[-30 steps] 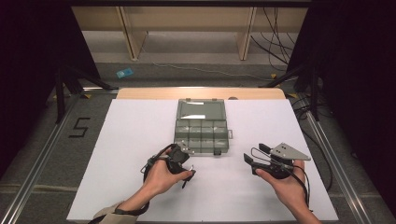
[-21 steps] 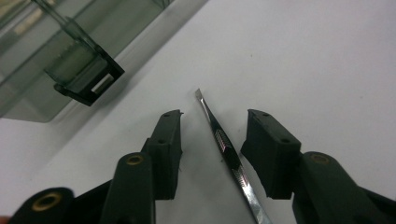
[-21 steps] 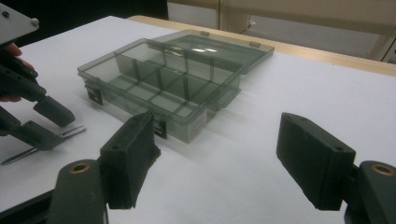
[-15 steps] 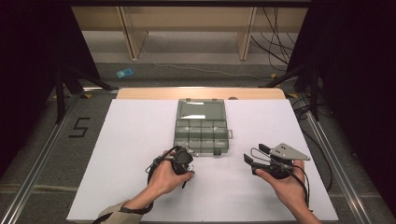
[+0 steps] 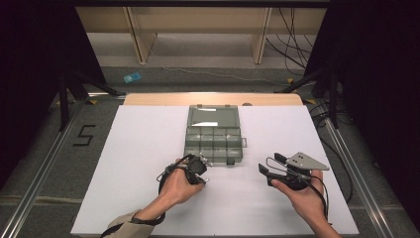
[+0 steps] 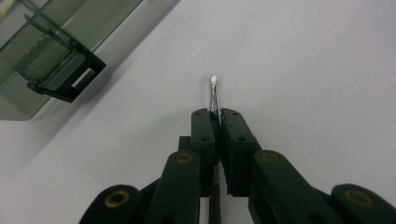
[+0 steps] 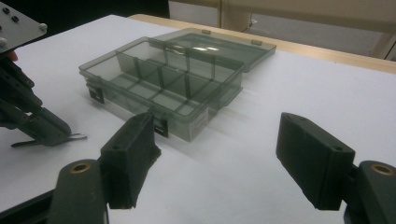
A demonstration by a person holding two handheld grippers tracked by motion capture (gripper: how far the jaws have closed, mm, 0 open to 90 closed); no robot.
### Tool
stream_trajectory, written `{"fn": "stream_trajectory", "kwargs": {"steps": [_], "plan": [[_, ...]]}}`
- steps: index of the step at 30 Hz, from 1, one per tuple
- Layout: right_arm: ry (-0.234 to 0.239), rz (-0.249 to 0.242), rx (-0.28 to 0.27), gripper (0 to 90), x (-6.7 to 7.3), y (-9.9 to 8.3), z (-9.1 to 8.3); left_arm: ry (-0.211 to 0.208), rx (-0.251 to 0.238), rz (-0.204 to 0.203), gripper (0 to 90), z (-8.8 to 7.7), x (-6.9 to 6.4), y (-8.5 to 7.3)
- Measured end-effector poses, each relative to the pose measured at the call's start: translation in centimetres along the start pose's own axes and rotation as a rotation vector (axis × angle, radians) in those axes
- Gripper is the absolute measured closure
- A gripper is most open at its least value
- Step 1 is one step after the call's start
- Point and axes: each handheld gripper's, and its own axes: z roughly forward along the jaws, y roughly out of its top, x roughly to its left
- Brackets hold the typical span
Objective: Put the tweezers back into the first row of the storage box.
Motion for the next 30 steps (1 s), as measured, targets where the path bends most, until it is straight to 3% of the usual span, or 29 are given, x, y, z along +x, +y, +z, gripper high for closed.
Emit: {"fn": "stream_trajectory", "kwargs": {"steps": [4,14,15,18,19,23,29,30], "plan": [[0.004,0.007,0.008,29.3,0.0,0.0,0.0,-0.017,-0.013,-0.034,84.0,0.1,0.0,0.0],[0.003,0.008,0.01,29.3,-0.1,-0.1,0.0,-0.026,-0.016,-0.038,84.2,-0.2,0.3,-0.3],[0.004,0.007,0.01,29.4,-0.1,-0.1,0.0,-0.026,-0.028,-0.053,84.2,-0.2,0.1,-0.3],[0.005,0.007,0.01,29.4,-0.1,0.0,0.0,-0.028,-0.034,-0.047,84.2,-0.5,0.2,-0.2],[0.005,0.008,0.01,29.4,-0.1,0.0,0.0,-0.021,-0.058,-0.064,84.2,-0.5,0.1,-0.2],[-0.013,-0.004,0.029,29.3,-0.1,0.0,-0.1,-0.018,-0.066,-0.069,84.2,-0.8,0.3,-0.2],[-0.004,0.0,0.033,29.3,0.0,0.0,-0.2,-0.011,-0.086,-0.061,84.1,-1.4,0.7,-0.1],[-0.003,0.001,0.033,29.3,0.0,0.0,-0.2,-0.016,-0.088,-0.075,84.1,-1.4,0.7,-0.1]]}}
